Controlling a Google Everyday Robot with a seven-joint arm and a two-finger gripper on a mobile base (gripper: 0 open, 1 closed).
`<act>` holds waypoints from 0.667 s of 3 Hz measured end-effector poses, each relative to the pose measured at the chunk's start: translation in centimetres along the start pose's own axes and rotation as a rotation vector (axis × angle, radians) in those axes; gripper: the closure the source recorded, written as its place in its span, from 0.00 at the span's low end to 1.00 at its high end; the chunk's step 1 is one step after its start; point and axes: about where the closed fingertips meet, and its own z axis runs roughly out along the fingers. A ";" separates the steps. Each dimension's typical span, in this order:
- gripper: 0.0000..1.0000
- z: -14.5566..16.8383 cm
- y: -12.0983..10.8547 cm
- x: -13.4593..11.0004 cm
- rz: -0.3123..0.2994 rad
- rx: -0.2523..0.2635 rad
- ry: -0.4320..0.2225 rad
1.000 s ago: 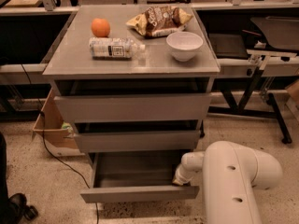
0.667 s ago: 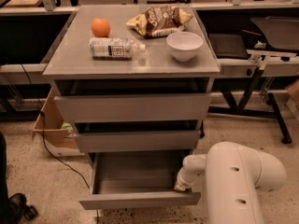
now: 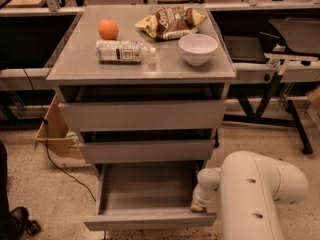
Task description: Open bottom drawer
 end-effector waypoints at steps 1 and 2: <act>1.00 0.0 1.5 1.9 0.034 -0.042 0.037; 1.00 -0.1 1.4 1.8 0.035 -0.043 0.037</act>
Offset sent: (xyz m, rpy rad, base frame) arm -0.0618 -0.0357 -0.0030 -0.0511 0.1602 -0.0694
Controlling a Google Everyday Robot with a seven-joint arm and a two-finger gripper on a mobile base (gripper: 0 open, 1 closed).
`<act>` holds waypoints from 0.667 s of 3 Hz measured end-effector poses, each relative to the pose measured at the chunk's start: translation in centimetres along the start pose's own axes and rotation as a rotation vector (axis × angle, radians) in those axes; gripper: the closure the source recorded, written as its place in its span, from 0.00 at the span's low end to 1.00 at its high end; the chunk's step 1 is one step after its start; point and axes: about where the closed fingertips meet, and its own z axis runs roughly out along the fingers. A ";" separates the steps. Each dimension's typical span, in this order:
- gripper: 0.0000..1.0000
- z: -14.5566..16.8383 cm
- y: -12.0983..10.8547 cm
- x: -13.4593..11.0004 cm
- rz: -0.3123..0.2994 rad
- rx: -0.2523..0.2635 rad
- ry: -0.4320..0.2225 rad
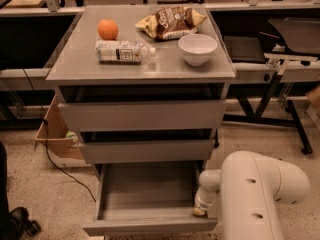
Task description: Open bottom drawer
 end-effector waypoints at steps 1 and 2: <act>1.00 0.1 0.5 0.3 0.013 -0.019 0.002; 1.00 -0.5 0.3 -0.2 0.004 -0.007 -0.020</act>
Offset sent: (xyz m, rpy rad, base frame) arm -0.0092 0.0058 0.0171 0.1304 -0.0391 -0.0617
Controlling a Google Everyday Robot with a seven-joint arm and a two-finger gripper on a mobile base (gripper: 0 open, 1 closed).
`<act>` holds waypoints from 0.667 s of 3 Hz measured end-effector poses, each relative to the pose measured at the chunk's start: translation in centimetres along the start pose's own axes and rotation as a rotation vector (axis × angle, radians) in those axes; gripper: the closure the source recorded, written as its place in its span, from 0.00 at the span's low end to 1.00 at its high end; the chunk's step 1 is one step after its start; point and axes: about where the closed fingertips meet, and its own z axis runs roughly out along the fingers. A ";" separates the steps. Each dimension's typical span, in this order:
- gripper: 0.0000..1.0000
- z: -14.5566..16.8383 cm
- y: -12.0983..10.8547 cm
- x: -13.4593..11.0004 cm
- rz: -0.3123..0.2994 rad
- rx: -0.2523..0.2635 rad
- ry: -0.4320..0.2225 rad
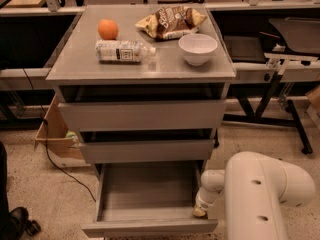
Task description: Open bottom drawer
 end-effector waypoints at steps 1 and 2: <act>1.00 -1.3 -0.7 -1.5 -0.013 0.058 -0.103; 1.00 -4.4 -2.4 -3.6 -0.029 0.155 -0.249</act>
Offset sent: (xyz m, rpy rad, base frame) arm 0.0794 0.0179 0.0899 0.3027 -0.4310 -0.0947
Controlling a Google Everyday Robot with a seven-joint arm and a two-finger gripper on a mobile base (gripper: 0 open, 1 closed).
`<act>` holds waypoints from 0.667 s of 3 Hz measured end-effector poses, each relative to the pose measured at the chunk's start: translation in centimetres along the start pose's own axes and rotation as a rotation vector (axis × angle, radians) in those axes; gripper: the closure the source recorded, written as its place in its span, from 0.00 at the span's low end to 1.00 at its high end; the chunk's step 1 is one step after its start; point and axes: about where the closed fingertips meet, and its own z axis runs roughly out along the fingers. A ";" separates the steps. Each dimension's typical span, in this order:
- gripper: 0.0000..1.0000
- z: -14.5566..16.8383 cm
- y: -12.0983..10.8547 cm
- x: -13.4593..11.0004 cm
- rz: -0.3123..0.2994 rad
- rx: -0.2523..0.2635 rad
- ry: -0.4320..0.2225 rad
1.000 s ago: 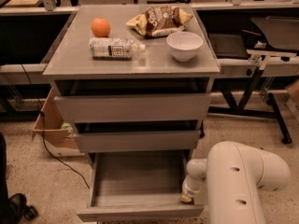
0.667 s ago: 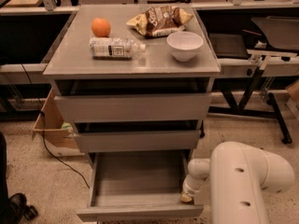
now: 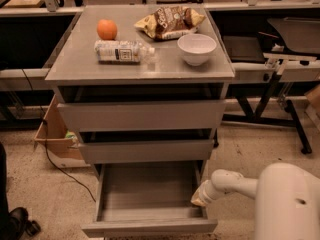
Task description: Open bottom drawer
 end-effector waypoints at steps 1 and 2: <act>1.00 -3.1 -2.2 -1.2 -0.012 0.109 -0.103; 1.00 -8.4 -5.3 -1.8 -0.067 0.256 -0.149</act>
Offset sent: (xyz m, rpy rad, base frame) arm 0.0717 -0.0633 0.1285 0.0298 -0.4473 -0.0693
